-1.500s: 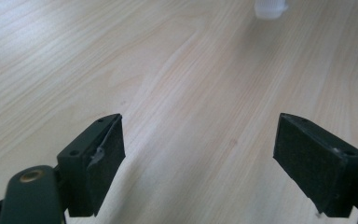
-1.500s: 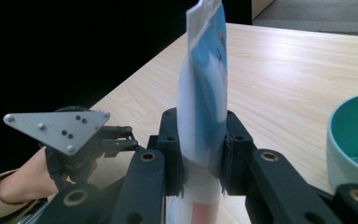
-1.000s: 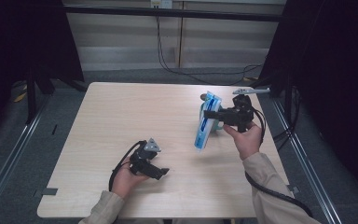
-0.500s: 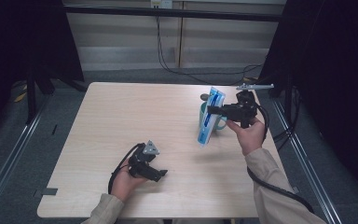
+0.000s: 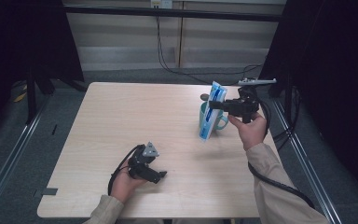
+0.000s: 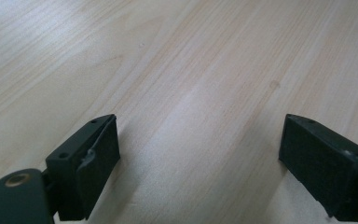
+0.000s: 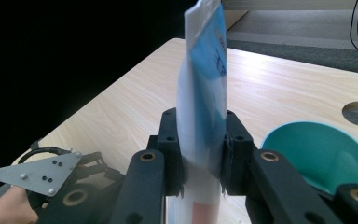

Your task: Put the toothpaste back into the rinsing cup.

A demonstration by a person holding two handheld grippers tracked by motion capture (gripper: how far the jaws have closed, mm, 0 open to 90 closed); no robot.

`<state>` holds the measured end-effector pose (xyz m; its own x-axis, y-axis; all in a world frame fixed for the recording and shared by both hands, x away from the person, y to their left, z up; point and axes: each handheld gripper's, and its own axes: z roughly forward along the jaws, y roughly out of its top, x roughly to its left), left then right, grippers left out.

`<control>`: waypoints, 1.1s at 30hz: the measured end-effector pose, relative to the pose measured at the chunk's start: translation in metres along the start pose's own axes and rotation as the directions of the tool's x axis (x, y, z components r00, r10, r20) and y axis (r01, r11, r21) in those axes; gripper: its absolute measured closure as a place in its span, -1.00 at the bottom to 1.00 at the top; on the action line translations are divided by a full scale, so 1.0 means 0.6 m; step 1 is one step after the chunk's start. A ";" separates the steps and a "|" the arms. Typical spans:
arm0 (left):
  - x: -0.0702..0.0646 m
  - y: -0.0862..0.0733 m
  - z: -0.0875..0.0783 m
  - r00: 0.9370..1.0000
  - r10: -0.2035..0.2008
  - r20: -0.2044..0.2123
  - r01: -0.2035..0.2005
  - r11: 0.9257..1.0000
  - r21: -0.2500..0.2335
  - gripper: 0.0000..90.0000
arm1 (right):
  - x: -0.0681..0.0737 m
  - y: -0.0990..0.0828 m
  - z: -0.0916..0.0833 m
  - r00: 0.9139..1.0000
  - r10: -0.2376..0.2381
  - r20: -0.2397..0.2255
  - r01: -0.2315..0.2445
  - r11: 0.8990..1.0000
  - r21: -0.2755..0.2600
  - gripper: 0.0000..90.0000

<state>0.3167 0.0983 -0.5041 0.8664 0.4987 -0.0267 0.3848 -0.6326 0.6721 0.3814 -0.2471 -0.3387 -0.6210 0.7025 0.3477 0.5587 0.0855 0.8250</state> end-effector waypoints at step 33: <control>0.002 -0.016 -0.001 1.000 0.011 0.018 -0.009 0.997 -0.073 -0.77 | -0.017 0.066 -0.008 0.999 -0.006 0.046 0.007 0.999 -0.040 0.64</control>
<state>0.3139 0.1054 -0.5104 0.8760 0.4812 -0.0331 0.3525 -0.5919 0.7248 0.4073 -0.2543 -0.3073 -0.5983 0.7336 0.3223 0.5315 0.0623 0.8448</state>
